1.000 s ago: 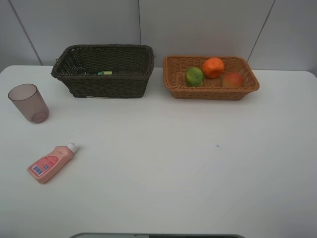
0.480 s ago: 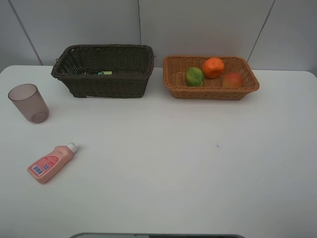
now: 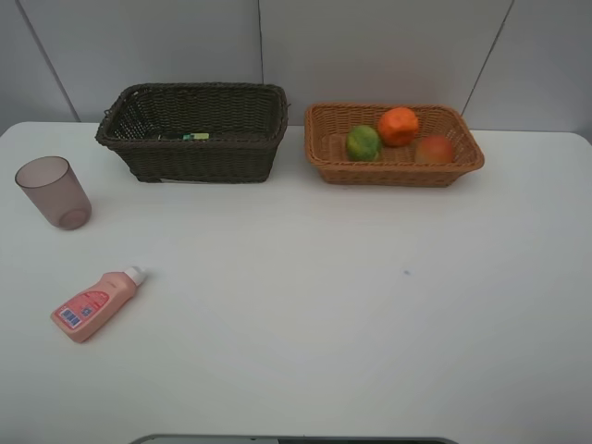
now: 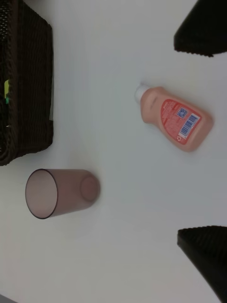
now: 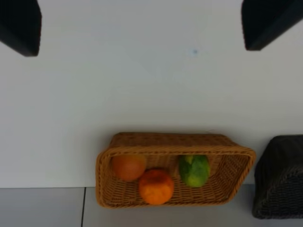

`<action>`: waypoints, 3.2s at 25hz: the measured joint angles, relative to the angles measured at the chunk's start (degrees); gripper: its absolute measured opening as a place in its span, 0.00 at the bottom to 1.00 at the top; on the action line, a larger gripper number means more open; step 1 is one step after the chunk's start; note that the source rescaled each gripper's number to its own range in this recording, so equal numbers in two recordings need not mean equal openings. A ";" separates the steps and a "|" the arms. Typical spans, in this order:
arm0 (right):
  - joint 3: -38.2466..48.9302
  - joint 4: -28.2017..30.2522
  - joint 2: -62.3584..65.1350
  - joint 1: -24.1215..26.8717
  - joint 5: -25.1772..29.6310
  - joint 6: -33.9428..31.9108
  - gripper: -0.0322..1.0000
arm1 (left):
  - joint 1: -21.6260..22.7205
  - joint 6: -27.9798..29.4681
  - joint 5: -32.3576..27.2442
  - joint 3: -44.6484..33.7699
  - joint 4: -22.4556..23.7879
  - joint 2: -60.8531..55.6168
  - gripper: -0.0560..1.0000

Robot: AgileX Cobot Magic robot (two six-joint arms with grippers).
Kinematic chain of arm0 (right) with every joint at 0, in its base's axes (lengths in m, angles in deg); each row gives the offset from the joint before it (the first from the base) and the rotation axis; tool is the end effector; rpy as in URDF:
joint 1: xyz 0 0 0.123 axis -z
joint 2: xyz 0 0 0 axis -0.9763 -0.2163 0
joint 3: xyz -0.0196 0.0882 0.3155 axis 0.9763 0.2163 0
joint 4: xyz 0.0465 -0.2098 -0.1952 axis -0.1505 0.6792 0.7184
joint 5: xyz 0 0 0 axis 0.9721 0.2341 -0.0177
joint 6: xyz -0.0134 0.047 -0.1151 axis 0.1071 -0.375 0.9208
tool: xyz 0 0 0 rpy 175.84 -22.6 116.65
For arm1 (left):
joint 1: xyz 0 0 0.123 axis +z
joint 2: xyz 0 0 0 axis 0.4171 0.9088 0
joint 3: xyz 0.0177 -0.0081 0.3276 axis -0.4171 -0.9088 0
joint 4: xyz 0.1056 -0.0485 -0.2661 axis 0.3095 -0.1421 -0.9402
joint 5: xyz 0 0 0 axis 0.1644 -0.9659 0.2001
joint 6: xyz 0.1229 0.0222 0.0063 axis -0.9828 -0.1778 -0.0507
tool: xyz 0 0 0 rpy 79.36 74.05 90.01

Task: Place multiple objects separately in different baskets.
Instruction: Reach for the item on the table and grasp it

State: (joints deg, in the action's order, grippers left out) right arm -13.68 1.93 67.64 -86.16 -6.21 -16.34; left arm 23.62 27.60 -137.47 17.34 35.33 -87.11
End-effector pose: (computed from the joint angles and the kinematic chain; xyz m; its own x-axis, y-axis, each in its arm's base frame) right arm 0.0129 -0.0046 0.2889 -0.4271 -0.0262 -0.9038 -0.0878 0.9961 0.0126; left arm 0.0144 -0.0015 0.2821 -0.4460 -0.0036 -0.8950 0.0217 0.9997 -0.0148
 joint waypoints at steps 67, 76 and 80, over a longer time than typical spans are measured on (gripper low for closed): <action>0.00 0.00 0.00 1.69 -0.04 0.00 0.89 | 0.00 -10.89 19.96 34.78 7.86 99.55 0.99; 0.00 0.00 0.00 1.69 -0.04 0.00 0.89 | 0.00 -10.89 27.60 34.78 7.93 104.62 0.99; 0.00 0.00 0.00 1.69 -0.04 0.00 0.89 | 0.00 -10.89 30.03 34.78 8.00 106.01 0.99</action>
State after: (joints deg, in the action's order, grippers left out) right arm -13.68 1.93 67.64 -84.48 -6.25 -16.34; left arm 23.62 16.71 -107.43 52.12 43.33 18.90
